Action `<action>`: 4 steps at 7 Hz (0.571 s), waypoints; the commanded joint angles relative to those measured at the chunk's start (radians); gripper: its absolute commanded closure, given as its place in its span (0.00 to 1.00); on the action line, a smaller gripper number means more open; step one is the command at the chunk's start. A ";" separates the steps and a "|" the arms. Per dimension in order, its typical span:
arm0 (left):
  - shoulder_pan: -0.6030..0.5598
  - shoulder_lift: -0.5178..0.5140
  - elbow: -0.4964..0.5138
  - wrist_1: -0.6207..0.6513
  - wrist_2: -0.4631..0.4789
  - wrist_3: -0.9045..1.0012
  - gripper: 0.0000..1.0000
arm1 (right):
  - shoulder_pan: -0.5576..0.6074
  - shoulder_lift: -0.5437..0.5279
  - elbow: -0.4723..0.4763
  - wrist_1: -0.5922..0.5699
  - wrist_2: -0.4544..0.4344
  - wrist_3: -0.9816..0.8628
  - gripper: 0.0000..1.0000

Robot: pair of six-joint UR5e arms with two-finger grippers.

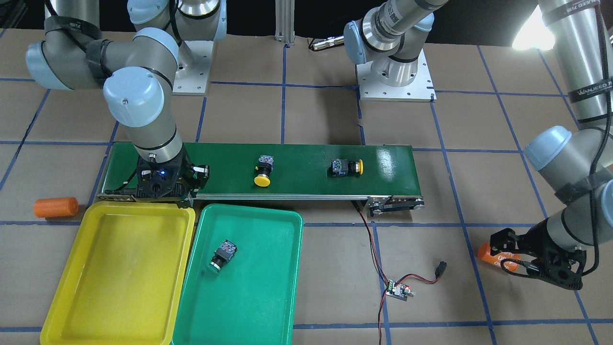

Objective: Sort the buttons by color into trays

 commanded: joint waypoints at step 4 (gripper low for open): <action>0.022 -0.015 -0.021 -0.005 -0.036 -0.046 0.00 | -0.001 0.134 -0.163 0.087 0.007 0.004 0.00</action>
